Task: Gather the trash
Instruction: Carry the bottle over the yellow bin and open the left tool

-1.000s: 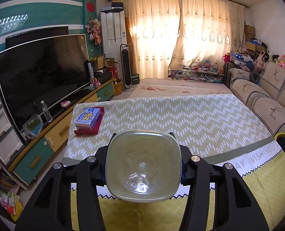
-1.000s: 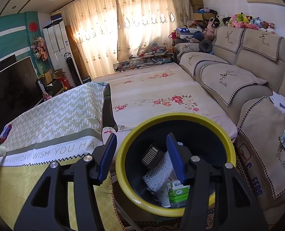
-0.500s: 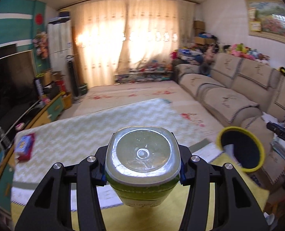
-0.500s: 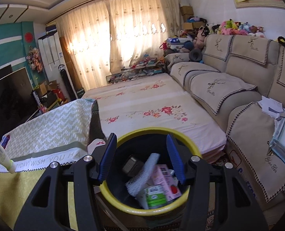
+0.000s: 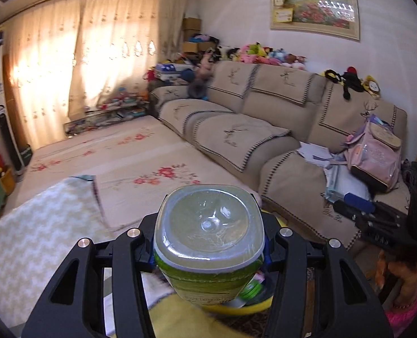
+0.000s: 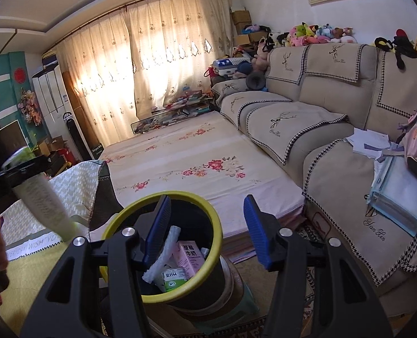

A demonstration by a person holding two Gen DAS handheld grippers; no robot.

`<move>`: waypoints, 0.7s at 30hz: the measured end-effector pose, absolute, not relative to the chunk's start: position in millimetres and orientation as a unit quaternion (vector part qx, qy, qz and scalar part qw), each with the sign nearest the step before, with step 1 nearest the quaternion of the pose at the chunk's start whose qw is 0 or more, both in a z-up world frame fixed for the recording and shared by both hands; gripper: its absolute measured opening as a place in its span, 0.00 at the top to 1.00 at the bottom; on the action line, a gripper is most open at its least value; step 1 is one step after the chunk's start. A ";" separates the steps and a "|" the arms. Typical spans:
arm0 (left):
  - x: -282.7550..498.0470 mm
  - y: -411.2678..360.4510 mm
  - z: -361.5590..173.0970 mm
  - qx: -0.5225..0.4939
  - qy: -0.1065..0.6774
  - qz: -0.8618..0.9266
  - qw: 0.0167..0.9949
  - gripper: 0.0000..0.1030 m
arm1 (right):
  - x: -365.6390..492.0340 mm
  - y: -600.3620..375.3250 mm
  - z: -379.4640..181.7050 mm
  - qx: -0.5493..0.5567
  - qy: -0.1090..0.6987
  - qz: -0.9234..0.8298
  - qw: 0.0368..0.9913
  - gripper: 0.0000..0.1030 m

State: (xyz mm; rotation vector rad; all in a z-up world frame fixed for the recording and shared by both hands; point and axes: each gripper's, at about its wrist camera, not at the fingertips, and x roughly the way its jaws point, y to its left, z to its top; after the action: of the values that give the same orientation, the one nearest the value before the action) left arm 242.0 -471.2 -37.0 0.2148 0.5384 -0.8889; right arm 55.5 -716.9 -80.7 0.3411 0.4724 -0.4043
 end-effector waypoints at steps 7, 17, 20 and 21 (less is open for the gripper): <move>257.1 -532.5 -77.5 0.108 0.282 -0.411 0.860 0.19 | 49.8 -718.4 -80.6 0.175 0.229 -0.191 0.938 0.46; 201.3 -368.8 -28.4 0.072 0.242 -0.327 0.911 0.05 | 53.2 -676.3 -67.0 0.149 0.233 -0.152 0.949 0.39; 183.1 -303.6 -26.6 0.061 0.258 -0.276 0.924 0.05 | 51.8 -642.3 -56.7 0.132 0.233 -0.125 0.955 0.29; 176.9 -286.0 -28.3 0.058 0.260 -0.257 0.929 0.05 | 51.5 -634.2 -54.1 0.127 0.232 -0.117 0.957 0.26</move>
State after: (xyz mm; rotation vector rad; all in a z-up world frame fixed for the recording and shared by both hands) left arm 176.9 -286.0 -28.3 0.1186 0.5319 -0.5275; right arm 51.5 -634.2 -54.1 0.2583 0.4716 -0.2384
